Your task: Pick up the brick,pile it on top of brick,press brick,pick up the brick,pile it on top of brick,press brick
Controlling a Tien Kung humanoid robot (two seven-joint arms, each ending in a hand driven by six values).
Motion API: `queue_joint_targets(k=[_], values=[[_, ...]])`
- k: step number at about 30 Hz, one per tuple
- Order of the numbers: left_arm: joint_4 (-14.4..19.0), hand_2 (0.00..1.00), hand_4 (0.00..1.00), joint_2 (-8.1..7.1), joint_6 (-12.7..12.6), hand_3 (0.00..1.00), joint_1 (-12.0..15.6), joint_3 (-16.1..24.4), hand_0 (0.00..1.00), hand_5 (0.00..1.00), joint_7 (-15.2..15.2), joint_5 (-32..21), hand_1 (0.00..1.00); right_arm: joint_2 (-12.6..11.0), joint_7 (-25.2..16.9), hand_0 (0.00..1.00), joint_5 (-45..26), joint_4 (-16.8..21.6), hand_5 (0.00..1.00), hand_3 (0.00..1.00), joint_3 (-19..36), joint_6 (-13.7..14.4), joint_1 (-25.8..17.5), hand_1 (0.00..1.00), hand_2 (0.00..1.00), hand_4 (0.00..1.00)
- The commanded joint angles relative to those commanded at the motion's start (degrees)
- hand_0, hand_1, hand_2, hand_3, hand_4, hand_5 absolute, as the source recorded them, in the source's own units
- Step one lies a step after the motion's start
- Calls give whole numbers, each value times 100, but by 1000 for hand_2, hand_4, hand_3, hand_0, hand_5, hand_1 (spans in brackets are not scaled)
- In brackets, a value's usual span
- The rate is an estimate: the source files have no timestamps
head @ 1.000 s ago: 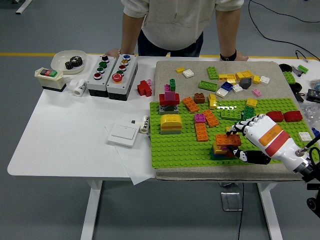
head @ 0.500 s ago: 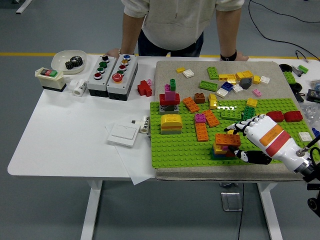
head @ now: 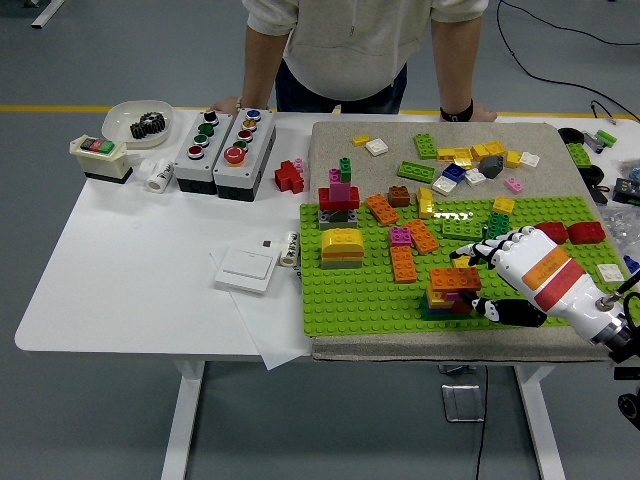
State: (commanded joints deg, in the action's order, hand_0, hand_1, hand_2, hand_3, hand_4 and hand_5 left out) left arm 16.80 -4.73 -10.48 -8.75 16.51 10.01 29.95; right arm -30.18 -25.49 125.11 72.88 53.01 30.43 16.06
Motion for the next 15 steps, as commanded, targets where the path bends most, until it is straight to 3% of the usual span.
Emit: queue_joint_targets(k=[5,6,15], values=[[0,802,641,-3,0,586,-8,-8,825,662,-4,-8,808,-5,21,312,33,7,352,725,35,-22,-12,386,536,758],[0,802,640,-5,2,585,-11,-8,823,661,-4,-7,808,-7,33,318,48,11,362,767,52,-31,-18,394,579,797],[-2,801,640,-6,0,586,-15,-15,823,661,-7,-15,808,-34,73,322,140,155,377,816,147,-4,-99,404,607,841]])
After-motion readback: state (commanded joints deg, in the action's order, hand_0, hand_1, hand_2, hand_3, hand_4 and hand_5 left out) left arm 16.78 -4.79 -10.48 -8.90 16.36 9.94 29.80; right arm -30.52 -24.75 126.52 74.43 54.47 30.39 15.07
